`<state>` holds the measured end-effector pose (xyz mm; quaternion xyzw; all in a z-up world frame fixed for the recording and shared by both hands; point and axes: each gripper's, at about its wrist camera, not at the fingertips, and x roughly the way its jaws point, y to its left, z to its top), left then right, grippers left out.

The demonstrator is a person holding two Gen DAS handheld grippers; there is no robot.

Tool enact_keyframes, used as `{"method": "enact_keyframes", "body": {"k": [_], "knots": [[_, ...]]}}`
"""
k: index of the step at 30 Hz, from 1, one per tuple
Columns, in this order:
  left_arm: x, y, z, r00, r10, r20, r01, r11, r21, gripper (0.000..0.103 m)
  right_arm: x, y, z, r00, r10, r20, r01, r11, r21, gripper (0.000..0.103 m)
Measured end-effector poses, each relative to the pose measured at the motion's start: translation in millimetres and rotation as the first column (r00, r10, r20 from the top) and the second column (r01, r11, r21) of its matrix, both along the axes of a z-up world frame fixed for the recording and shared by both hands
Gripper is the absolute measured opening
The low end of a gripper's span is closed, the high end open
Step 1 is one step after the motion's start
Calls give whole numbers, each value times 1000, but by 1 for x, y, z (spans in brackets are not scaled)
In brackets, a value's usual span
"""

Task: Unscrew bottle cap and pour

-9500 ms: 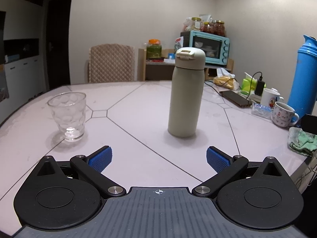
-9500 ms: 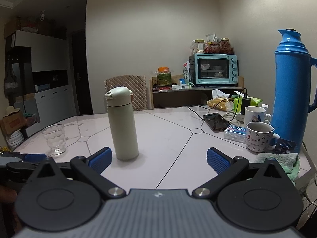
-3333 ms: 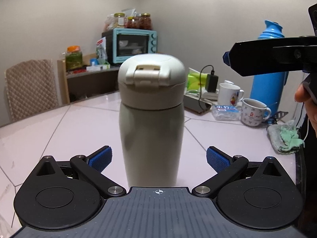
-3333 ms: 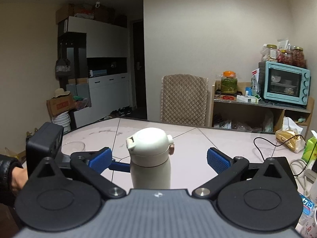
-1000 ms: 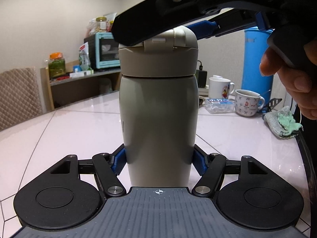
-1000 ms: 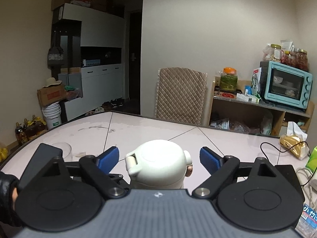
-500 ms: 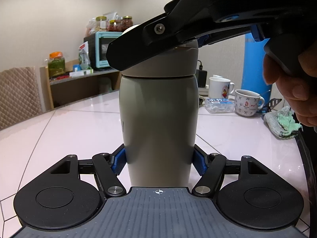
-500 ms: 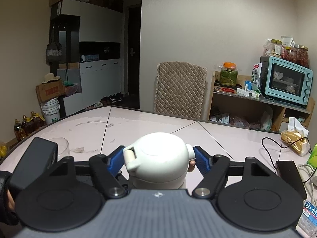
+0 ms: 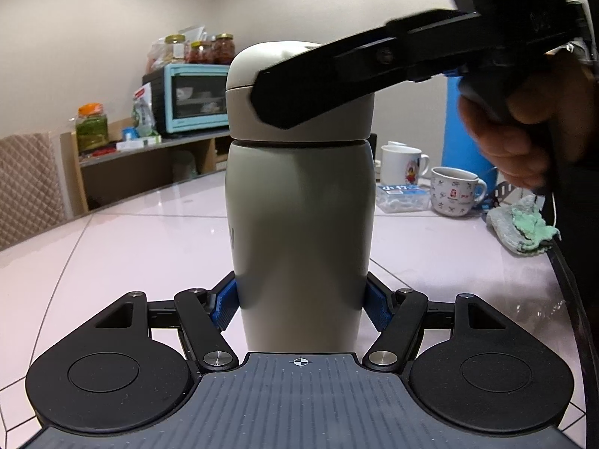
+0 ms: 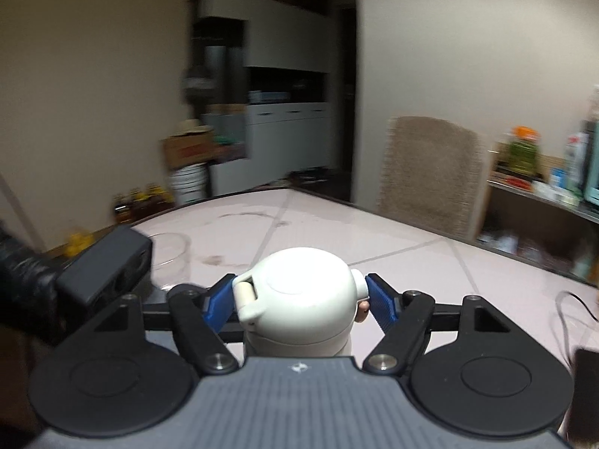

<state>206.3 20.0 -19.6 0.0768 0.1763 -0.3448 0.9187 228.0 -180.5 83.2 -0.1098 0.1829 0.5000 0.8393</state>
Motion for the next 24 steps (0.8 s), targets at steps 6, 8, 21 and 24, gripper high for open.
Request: {"method": "enact_keyframes", "body": {"k": [6, 8, 21, 24], "knots": [[2, 2, 0, 999, -34, 2, 34, 999, 1, 72, 27, -8, 4, 975, 222, -22, -223, 975, -9, 75], [4, 3, 0, 999, -44, 0, 44, 999, -1, 72, 31, -8, 4, 965, 258, -34, -259, 966, -21, 74], [4, 4, -1, 998, -55, -2, 55, 998, -8, 72, 2, -15, -3, 990, 140, -3, -139, 990, 31, 94], [4, 3, -1, 999, -51, -1, 51, 999, -6, 72, -15, -17, 1, 1000, -4, 8, 3, 997, 77, 94]]}}
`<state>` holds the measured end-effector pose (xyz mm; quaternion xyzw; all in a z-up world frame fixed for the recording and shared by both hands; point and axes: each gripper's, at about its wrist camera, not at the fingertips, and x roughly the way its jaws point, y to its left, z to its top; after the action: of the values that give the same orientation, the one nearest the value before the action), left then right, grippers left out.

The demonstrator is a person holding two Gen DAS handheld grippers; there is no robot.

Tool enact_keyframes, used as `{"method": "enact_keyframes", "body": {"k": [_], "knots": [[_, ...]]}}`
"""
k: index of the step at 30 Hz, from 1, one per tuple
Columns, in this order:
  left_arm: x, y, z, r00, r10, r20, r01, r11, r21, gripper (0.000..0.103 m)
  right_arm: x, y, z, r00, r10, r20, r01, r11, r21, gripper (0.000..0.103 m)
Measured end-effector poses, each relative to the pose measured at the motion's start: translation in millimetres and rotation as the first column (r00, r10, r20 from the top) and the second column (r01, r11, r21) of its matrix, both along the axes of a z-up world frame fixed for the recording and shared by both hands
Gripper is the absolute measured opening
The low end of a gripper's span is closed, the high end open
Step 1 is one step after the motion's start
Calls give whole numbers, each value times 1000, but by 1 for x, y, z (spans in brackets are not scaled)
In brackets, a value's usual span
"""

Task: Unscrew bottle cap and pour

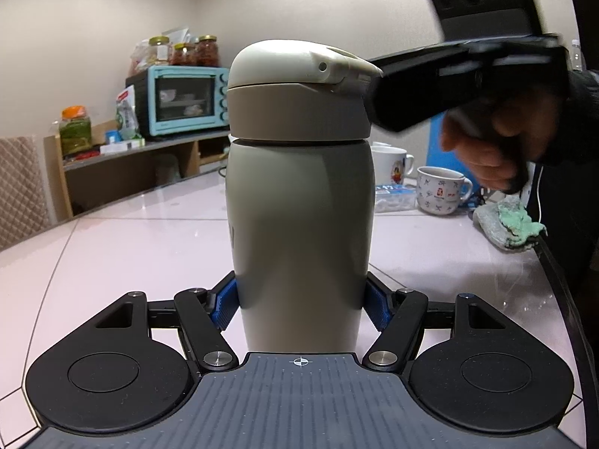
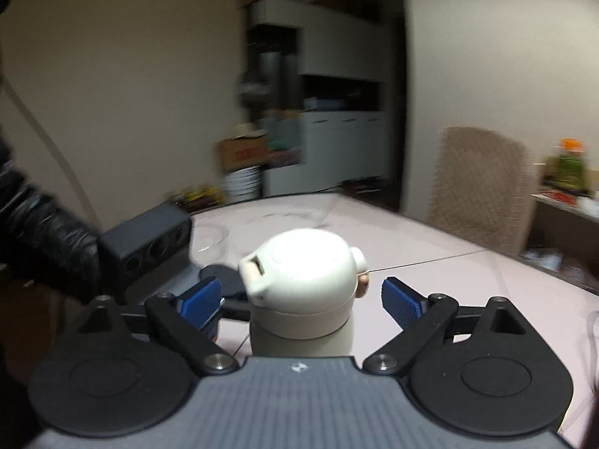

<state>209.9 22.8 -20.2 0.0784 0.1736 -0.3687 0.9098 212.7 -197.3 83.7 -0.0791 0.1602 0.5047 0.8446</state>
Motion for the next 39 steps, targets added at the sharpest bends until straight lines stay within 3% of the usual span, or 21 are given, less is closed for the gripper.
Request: {"method": "enact_keyframes", "body": {"k": [2, 6, 8, 13, 25, 34, 39], "knots": [[0, -1, 1, 1000, 6, -1, -6, 1000, 2, 72, -14, 0, 4, 994, -107, 3, 107, 994, 30, 94], [-1, -3, 2, 1000, 20, -5, -20, 1000, 9, 72, -32, 6, 9, 953, -304, -2, 304, 951, 55, 94], [-1, -4, 3, 1000, 25, -7, -25, 1000, 12, 72, -46, 17, 12, 908, -419, -13, 419, 906, 58, 94], [0, -4, 4, 999, 30, -11, -30, 999, 18, 72, -61, 42, 9, 833, -552, 16, 551, 833, 40, 94], [1, -4, 4, 1000, 26, -10, -26, 999, 22, 72, -60, 69, -6, 745, -666, 32, 665, 746, 35, 92], [1, -5, 4, 1000, 15, -9, -15, 1000, 22, 72, -55, 81, -7, 724, -688, 46, 688, 725, 15, 76], [1, -5, 3, 1000, 10, -11, -10, 1000, 19, 72, -55, 83, -6, 746, -663, 53, 664, 747, -2, 65]]}}
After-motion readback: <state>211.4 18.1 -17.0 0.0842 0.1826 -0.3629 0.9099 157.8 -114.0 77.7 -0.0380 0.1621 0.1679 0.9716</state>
